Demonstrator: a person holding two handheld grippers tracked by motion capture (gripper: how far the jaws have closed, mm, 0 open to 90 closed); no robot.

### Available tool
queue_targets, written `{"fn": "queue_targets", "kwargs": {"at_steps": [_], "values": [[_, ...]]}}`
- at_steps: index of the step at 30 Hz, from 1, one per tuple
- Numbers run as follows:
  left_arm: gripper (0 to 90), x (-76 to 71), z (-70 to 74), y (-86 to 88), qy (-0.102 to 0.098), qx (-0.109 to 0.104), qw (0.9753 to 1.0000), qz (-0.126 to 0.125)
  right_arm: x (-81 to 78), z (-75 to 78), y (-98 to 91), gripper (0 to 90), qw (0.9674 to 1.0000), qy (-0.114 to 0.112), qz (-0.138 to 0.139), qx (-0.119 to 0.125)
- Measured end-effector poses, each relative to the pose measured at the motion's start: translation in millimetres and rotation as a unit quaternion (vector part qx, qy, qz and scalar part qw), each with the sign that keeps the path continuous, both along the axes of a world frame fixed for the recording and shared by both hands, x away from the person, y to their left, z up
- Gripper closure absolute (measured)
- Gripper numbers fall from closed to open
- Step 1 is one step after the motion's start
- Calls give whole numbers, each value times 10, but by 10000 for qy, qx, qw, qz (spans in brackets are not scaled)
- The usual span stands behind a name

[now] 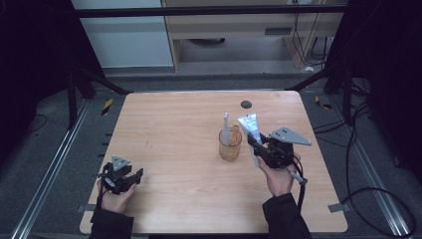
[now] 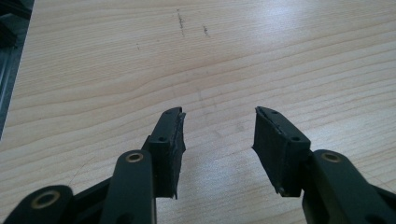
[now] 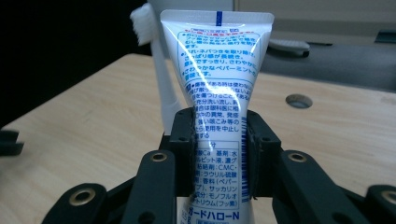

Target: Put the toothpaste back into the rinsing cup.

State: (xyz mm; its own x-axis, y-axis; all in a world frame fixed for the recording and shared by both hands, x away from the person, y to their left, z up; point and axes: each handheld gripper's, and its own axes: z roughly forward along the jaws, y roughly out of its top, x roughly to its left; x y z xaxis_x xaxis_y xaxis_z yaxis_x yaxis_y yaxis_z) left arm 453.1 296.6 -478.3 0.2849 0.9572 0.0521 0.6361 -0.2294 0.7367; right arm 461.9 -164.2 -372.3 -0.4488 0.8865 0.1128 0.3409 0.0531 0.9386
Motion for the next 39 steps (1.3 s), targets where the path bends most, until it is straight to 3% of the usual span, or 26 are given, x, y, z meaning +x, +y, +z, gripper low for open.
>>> {"fn": "queue_targets", "kwargs": {"at_steps": [7,17,39], "values": [[517,1,0,5,-2,-8,10000,8,224,25,31,688,9990,-262,-309,209],[517,5,-3,14,8,-20,10000,22,567,-63,142,687,9959,-600,-558,393],[519,8,-4,21,-6,-27,10000,46,850,-197,289,684,9916,-834,-619,764]]}}
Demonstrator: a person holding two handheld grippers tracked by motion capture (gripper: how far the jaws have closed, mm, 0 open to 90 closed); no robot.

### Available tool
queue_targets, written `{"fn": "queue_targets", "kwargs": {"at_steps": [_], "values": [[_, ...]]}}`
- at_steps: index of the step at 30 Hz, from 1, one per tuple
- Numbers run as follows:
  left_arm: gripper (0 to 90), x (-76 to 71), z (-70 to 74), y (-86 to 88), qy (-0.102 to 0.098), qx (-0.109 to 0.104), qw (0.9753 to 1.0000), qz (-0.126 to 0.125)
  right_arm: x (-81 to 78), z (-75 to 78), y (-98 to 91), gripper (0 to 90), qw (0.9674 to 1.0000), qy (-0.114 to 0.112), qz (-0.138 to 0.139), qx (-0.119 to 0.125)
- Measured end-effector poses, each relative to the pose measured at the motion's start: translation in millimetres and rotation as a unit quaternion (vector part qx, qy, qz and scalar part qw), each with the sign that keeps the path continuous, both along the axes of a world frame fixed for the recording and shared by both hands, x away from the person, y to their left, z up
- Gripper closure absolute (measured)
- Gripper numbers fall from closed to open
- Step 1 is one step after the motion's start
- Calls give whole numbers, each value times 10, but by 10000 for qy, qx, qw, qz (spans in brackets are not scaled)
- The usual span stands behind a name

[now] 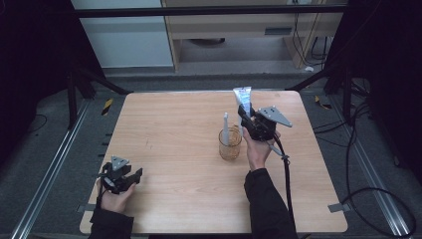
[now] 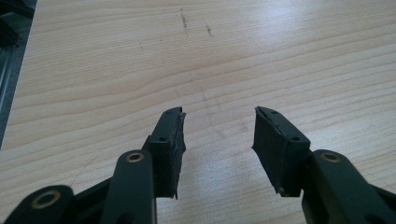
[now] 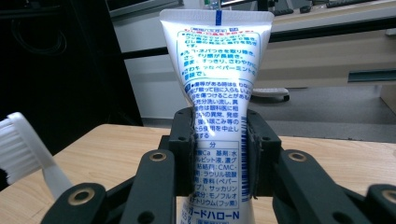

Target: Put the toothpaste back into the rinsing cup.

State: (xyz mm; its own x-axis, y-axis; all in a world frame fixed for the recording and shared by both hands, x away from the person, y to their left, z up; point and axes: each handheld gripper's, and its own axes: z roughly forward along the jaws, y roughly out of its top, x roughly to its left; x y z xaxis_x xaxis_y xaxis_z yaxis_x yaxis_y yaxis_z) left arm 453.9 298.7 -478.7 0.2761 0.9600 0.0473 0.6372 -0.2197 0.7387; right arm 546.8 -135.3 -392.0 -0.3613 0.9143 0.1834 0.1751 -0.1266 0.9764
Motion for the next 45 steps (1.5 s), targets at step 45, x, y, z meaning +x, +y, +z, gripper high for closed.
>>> {"fn": "queue_targets", "kwargs": {"at_steps": [45], "values": [[519,3,-2,1,-1,18,10000,11,121,-390,253,654,9977,553,376,-64]]}}
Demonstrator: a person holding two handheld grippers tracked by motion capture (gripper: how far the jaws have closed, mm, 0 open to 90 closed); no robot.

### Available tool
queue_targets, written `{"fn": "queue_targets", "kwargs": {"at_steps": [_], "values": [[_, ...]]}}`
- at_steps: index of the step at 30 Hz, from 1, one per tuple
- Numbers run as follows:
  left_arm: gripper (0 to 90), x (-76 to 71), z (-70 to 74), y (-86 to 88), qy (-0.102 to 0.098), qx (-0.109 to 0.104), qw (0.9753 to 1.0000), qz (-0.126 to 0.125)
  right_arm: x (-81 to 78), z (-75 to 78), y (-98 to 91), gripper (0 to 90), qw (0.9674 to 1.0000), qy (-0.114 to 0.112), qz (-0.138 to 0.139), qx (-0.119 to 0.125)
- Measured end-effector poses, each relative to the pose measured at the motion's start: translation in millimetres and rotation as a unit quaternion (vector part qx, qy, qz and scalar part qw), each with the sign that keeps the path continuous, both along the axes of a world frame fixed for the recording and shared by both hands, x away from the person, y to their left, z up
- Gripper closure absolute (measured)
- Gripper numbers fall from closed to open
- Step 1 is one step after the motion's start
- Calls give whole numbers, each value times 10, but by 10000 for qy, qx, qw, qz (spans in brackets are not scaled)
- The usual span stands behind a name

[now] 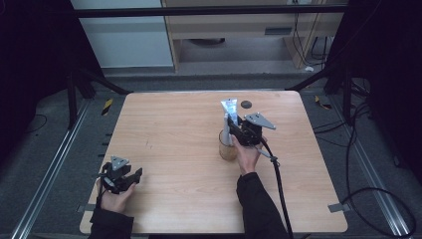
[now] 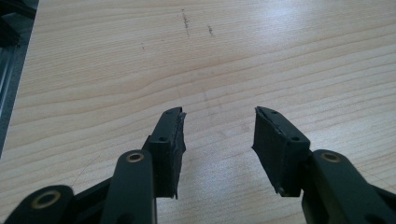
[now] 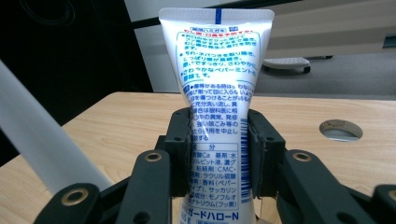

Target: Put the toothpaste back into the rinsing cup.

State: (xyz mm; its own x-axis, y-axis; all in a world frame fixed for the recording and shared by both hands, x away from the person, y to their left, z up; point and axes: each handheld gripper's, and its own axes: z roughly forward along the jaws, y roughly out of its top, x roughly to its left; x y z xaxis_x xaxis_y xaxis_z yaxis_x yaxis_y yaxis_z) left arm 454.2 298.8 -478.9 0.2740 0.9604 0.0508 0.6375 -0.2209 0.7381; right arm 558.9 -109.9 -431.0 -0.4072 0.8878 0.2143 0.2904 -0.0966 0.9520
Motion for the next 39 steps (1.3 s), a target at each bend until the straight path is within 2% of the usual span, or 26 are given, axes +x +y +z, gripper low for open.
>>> {"fn": "queue_targets", "kwargs": {"at_steps": [11,17,22,28,30,33,37,39], "values": [[519,0,-1,-3,10,12,10000,-5,-23,7,-50,626,9997,146,149,-126],[519,-1,0,-4,11,13,10000,-8,-82,1,-76,622,9989,209,175,-386],[519,0,-1,-7,17,19,10000,-14,-106,-24,-95,621,9962,384,276,-734],[519,-2,-1,-8,16,16,10000,-12,-127,-53,-86,612,9933,578,316,-953],[519,-2,-2,-9,19,19,10000,-17,-153,-76,-79,595,9914,662,385,-1060],[519,-2,-1,-12,15,23,10000,-24,-189,-70,-58,590,9885,644,409,-1306],[519,-3,-1,-12,16,23,10000,-22,-218,-64,-82,586,9884,672,450,-1287],[519,-2,-3,-13,20,22,10000,-20,-254,-49,-98,552,9874,614,425,-1398]]}}
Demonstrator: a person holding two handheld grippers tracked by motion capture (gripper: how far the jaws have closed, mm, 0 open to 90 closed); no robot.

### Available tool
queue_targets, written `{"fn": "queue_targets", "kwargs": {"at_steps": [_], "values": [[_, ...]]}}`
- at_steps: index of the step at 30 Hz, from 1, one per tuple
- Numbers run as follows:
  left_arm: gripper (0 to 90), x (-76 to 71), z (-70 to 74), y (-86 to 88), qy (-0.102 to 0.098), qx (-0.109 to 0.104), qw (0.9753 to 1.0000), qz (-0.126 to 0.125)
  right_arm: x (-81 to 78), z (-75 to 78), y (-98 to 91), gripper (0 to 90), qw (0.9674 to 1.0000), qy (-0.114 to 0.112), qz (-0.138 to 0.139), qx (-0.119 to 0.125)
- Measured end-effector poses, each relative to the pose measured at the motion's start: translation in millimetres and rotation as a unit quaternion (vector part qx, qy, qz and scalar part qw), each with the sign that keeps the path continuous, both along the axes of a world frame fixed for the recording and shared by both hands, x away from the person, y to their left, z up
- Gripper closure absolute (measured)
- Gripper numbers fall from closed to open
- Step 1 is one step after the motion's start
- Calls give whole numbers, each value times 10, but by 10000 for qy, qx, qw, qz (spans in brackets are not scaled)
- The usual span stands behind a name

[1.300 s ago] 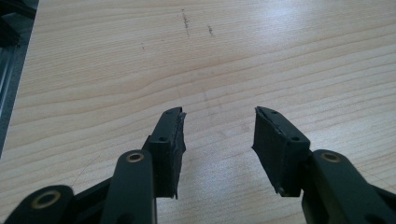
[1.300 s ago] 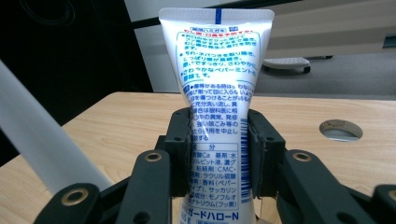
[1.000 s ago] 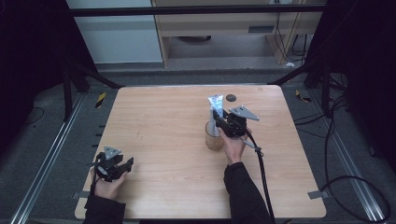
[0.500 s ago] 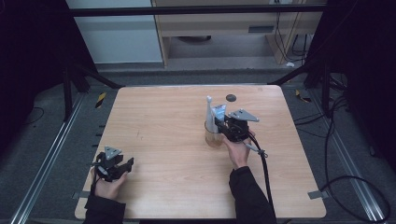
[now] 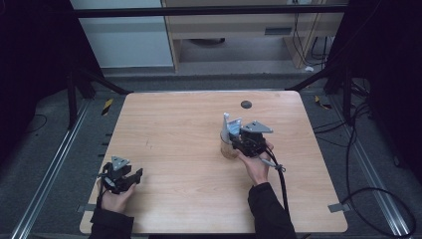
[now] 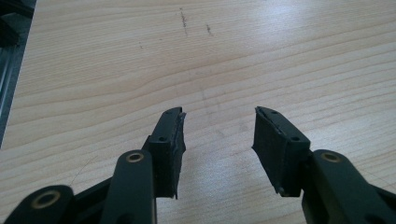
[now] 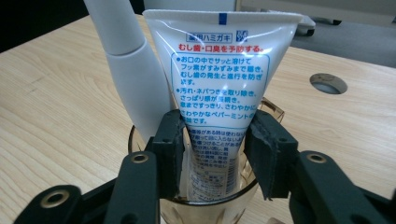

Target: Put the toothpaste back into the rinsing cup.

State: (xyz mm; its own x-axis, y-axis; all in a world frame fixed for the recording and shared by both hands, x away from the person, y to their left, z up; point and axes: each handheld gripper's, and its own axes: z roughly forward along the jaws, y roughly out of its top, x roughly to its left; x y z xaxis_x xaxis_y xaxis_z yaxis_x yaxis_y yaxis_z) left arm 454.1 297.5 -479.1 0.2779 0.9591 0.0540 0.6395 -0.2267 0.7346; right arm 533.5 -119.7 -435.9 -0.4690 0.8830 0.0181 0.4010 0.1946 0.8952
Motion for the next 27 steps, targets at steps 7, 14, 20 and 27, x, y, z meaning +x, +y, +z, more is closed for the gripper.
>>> {"fn": "queue_targets", "kwargs": {"at_steps": [7,14,20,27], "values": [[519,-4,2,-3,-4,-1,10000,-3,-114,136,-99,547,9997,-206,-24,144],[514,-5,-3,-8,-2,1,10000,-17,-386,196,-379,391,9985,-95,5,548],[503,-4,-11,-21,17,23,10000,-53,-660,37,-727,211,9985,202,-65,501],[473,-1,-24,-33,42,44,9999,-93,-892,-280,-1152,168,9970,507,-475,353]]}}
